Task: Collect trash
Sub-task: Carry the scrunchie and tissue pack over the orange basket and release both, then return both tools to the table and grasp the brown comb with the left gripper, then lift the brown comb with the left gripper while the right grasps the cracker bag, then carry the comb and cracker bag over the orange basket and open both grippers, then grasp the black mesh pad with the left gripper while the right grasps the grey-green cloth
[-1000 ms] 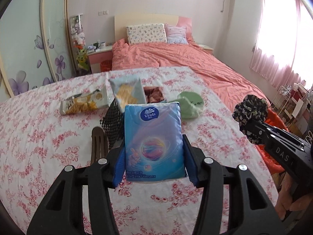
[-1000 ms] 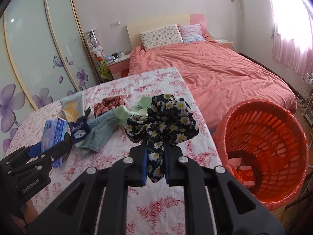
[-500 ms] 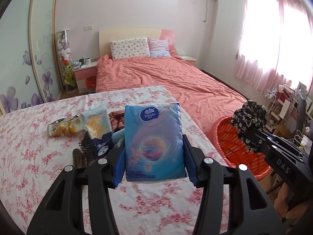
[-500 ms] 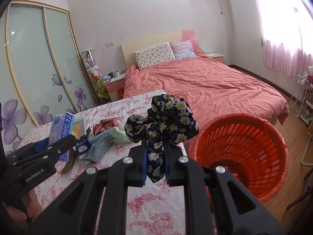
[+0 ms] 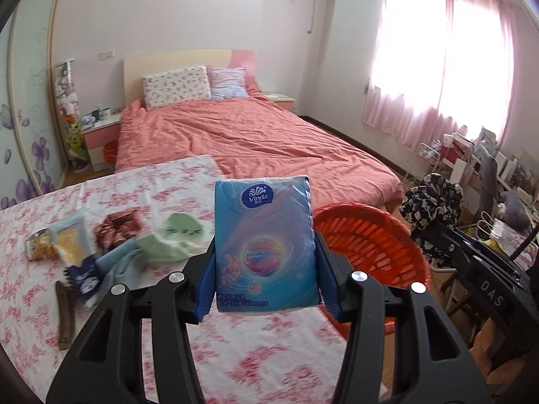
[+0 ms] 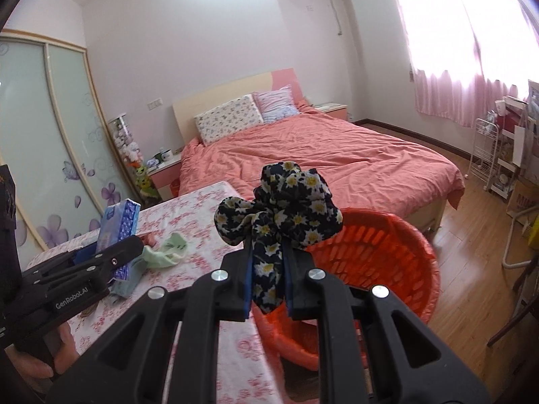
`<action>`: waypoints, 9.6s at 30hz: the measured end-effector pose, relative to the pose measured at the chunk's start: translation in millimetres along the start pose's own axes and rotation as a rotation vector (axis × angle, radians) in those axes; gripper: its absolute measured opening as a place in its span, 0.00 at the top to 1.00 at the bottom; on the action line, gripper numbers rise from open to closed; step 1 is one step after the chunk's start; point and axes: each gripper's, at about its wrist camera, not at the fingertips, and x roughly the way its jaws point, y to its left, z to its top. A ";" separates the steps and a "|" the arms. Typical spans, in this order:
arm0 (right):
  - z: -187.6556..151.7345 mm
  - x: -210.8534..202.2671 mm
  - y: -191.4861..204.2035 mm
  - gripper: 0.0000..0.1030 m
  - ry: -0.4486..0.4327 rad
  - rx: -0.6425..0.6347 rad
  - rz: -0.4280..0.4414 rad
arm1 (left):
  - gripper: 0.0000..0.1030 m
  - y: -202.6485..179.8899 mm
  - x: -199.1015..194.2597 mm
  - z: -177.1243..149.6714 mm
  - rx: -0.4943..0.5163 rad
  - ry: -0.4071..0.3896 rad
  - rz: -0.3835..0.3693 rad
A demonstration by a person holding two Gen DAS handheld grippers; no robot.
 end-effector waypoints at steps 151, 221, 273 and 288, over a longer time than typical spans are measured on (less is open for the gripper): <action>-72.5 146.0 253.2 0.84 0.300 -0.104 0.346 | 0.68 288.7 -45.2 -76.4 -0.317 0.139 0.431; -21.5 76.1 -126.7 0.80 0.135 0.231 -0.113 | 0.65 -98.7 89.7 -1.5 0.149 0.165 -0.211; -78.4 121.4 128.4 0.45 0.289 -0.185 0.099 | 0.89 224.7 16.9 -58.9 -0.258 0.185 0.354; -93.4 157.1 235.0 0.45 0.365 -0.197 0.277 | 0.90 267.6 -43.0 -100.2 -0.341 0.191 0.375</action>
